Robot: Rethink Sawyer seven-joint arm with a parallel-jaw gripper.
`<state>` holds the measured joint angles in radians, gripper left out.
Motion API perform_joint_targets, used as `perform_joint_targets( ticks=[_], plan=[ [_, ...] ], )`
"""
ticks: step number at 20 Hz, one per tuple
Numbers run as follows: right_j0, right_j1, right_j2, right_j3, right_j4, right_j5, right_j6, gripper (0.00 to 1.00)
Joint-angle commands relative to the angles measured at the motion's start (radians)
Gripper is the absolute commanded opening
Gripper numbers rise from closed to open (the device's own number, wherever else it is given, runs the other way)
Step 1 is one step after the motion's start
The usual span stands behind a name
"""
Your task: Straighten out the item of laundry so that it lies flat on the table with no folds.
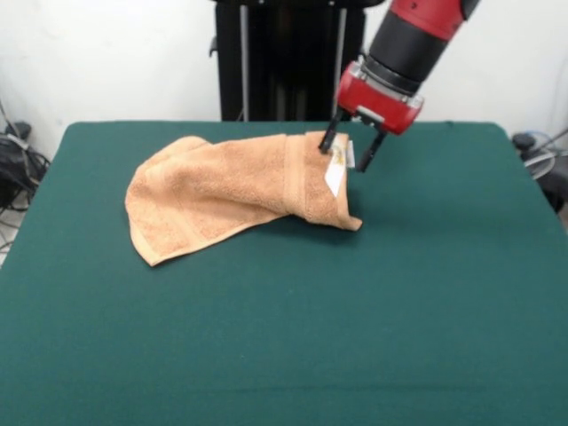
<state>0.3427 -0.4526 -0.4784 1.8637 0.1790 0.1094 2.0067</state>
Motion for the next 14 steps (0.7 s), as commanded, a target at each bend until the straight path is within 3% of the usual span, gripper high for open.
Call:
perform_joint_targets(
  ticks=[1,14],
  plan=[
    [-0.076,-0.05,0.125,0.061,-0.016,-0.104,0.174,1.0],
    [-0.146,-0.061,0.208,0.118,0.0,-0.165,0.203,1.0]
  ],
)
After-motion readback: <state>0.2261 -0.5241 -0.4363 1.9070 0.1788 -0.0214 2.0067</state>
